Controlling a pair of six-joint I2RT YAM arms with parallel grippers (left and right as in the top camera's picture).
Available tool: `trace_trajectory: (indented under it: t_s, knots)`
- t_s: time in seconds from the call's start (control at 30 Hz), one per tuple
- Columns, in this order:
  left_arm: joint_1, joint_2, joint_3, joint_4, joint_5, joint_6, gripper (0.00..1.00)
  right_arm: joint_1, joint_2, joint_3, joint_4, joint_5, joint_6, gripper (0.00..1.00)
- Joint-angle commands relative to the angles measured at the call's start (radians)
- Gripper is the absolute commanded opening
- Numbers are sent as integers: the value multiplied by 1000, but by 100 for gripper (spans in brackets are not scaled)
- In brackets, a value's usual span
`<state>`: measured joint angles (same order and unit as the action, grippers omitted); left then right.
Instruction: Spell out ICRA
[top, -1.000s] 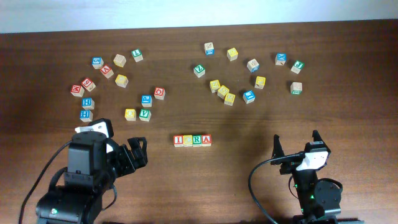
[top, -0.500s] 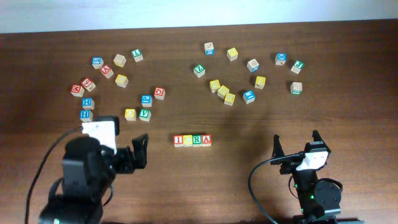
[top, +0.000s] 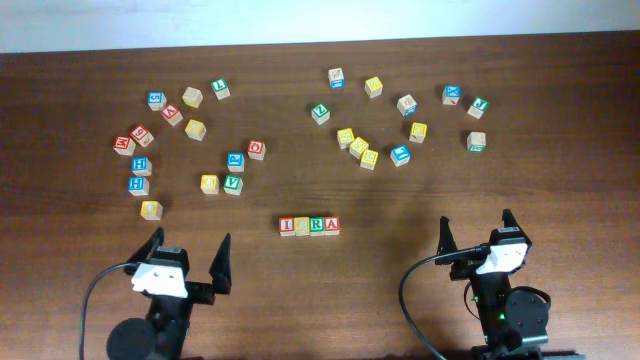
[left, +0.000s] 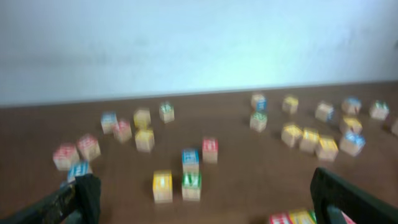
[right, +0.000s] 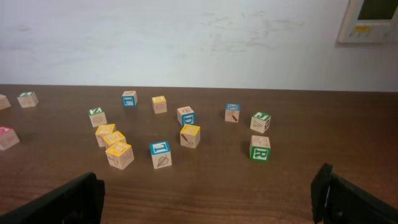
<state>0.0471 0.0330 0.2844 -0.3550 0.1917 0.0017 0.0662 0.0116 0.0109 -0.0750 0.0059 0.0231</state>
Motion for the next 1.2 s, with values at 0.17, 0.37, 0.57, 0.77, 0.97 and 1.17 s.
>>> trace_trajectory:
  t_s: [0.17, 0.37, 0.57, 0.77, 0.97, 1.17]
  knots:
    - [8, -28, -199, 246, -16, 14, 99, 5, -8, -5, -7, 5, 0, 98]
    - [8, -28, -276, 308, -110, -47, 99, 5, -8, -5, -7, 5, 0, 98]
    - [8, -28, -276, 274, -148, -46, 99, 5, -8, -5, -7, 5, 0, 98]
    - [8, -28, -276, 276, -136, -46, 99, 5, -8, -5, -8, 5, 0, 98]
    - [8, -27, -276, 277, -136, -46, 99, 5, -8, -5, -7, 5, 0, 98]
    - [8, -27, -276, 277, -136, -46, 99, 5, -8, -5, -8, 5, 0, 98]
